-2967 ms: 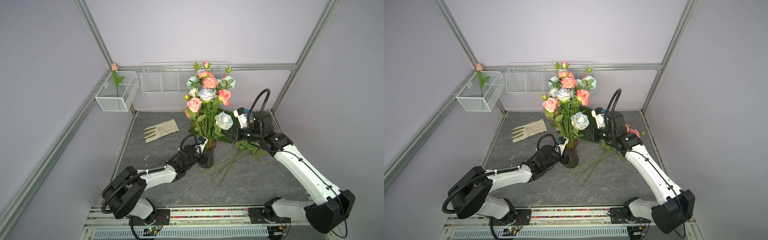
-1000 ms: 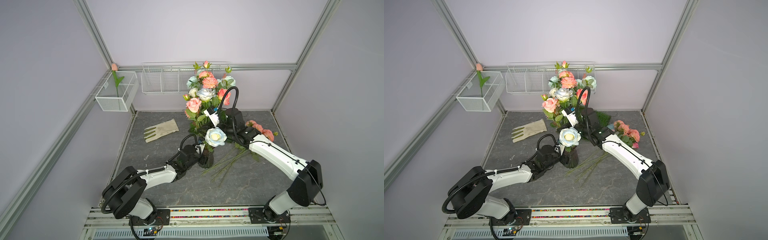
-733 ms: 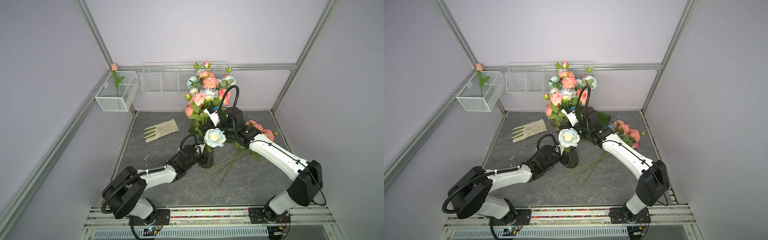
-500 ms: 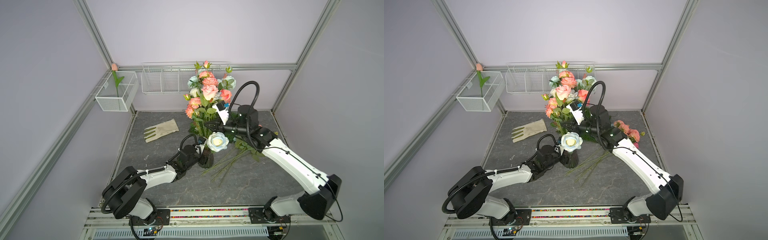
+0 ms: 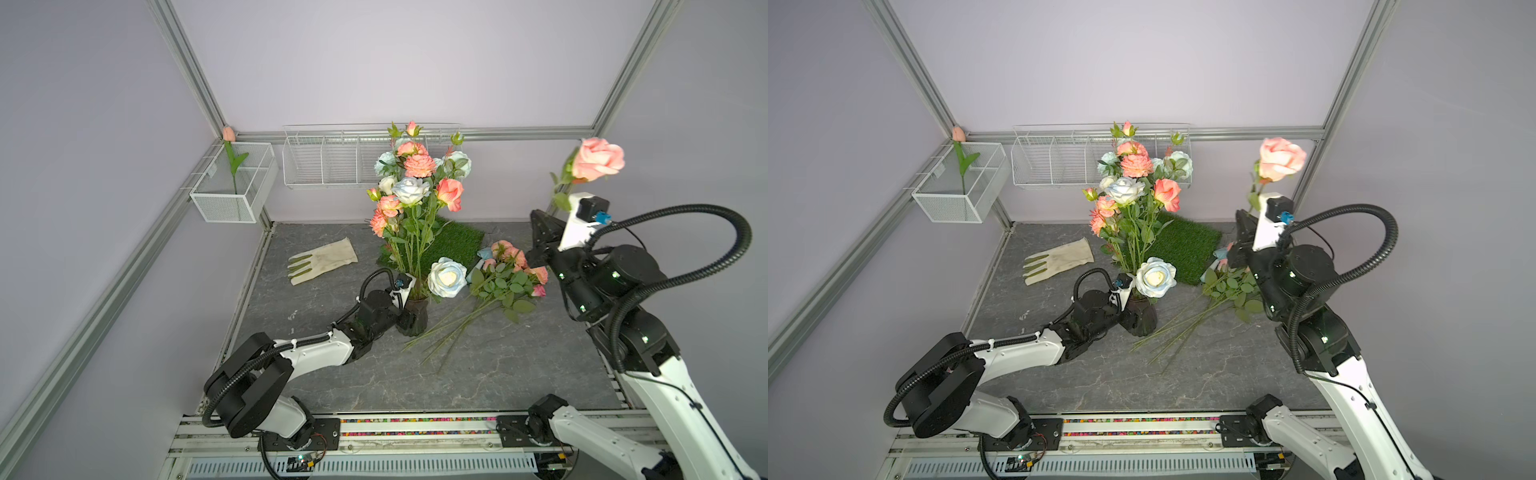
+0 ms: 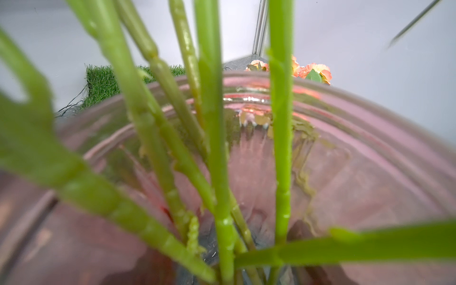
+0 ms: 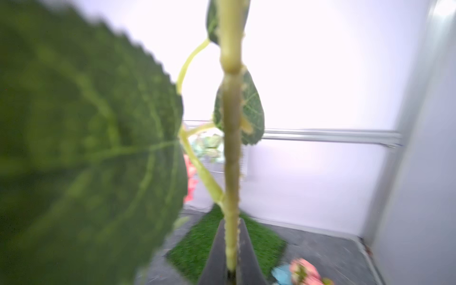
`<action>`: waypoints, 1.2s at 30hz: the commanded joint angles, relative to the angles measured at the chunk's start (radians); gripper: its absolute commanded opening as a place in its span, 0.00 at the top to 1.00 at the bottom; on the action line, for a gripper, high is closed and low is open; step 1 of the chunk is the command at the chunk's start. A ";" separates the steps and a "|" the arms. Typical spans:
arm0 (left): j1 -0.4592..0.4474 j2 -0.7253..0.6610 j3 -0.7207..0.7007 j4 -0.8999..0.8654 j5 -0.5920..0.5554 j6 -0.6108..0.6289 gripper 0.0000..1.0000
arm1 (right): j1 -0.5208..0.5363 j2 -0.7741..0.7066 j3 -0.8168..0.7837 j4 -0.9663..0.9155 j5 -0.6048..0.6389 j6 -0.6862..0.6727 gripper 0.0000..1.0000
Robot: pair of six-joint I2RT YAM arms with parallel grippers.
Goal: Pick out pink flowers from the vase
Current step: Pick up the flower from the vase, then place the flower at the center of the board.
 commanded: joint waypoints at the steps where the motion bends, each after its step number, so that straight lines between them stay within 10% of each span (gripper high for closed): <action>1: 0.006 0.036 -0.046 -0.165 -0.028 0.017 1.00 | -0.093 0.006 -0.062 -0.085 0.160 0.139 0.94; 13: 0.006 0.049 -0.040 -0.174 -0.019 0.019 1.00 | -0.418 0.249 -0.389 0.068 -0.769 0.852 0.94; 21: 0.006 0.037 -0.045 -0.178 -0.019 0.023 1.00 | -0.417 0.603 -0.497 0.380 -0.778 1.000 0.86; 28: 0.005 0.026 -0.048 -0.181 -0.019 0.027 1.00 | -0.372 0.577 -0.512 0.319 -0.642 0.976 0.37; 36: 0.006 0.041 -0.045 -0.171 -0.007 0.023 1.00 | -0.152 0.388 -0.411 0.145 -0.517 0.652 0.43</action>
